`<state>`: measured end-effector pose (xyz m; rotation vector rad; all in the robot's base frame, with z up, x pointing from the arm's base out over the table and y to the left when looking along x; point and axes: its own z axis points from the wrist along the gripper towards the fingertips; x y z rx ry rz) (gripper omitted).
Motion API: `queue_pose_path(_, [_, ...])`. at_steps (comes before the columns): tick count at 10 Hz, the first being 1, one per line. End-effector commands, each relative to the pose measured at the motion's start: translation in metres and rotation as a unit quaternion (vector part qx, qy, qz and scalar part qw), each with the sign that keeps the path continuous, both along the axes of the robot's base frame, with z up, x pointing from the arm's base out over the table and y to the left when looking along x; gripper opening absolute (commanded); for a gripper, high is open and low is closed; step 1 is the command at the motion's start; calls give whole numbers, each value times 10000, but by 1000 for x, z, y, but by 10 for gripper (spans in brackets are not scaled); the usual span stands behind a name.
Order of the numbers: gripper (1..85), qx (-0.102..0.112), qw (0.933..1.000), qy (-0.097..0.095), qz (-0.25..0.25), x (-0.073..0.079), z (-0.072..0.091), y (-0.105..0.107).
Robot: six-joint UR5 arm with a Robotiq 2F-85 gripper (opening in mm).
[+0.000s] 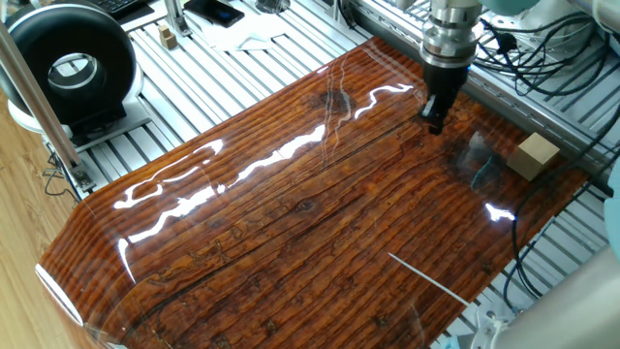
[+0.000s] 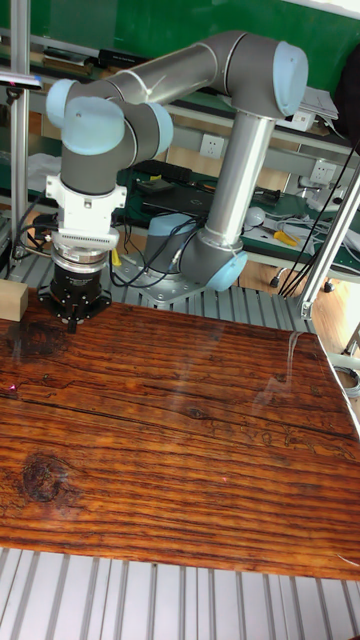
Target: Use the gripper to push the small block from left to right
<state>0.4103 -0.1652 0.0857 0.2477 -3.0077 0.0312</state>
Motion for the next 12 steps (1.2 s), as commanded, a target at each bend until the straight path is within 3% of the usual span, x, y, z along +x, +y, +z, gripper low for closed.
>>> queue_pose_path(1, [10,72,9988,-150,-450,6,-1,4])
queue_pose_path(2, [10,54,9985,-137,-534,6,0,3])
queue_pose_path(3, [10,-73,9983,-115,-564,-5,-3,-7])
queue_pose_path(7, [10,-549,9979,-23,-338,-61,-12,-86])
queue_pose_path(10, [10,-641,9975,-177,-231,-73,-13,-122])
queue_pose_path(12, [10,-669,9973,-206,-205,-84,-9,-136])
